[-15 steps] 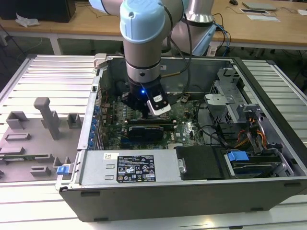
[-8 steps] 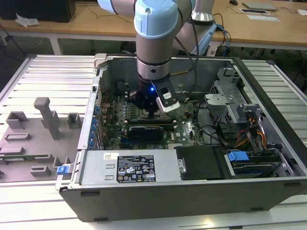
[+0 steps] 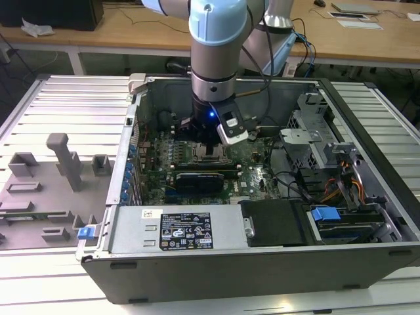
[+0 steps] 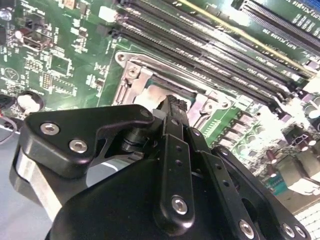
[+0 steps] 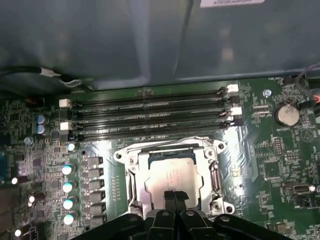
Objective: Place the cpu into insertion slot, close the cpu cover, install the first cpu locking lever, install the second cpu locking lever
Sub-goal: 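Install the second cpu locking lever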
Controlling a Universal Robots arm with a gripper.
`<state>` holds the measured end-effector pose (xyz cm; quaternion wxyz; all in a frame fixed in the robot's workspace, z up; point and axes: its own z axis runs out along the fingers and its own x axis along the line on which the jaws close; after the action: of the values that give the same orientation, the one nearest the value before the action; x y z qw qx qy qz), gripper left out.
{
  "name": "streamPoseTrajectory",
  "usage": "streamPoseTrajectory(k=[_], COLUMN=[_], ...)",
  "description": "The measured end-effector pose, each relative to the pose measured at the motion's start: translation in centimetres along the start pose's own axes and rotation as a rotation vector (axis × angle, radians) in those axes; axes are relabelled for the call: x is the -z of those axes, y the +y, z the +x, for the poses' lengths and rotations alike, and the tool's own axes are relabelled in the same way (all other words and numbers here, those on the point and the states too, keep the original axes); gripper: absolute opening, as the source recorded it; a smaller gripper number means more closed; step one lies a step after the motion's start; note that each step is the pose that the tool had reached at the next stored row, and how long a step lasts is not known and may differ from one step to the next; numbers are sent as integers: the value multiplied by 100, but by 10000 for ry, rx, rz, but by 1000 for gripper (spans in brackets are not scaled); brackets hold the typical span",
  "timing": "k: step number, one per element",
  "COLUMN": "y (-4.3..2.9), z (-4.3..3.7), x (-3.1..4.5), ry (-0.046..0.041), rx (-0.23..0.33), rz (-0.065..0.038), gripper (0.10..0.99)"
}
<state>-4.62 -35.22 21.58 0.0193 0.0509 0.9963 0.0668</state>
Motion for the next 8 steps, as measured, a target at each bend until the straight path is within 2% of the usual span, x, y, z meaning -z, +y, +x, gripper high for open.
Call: streamPoseTrajectory(k=[3, 8], y=[45, 50], z=[-12, -13], x=[168, 193], ry=[-1, -1], rx=[0, 0], rz=[-2, -2], gripper=[106, 106])
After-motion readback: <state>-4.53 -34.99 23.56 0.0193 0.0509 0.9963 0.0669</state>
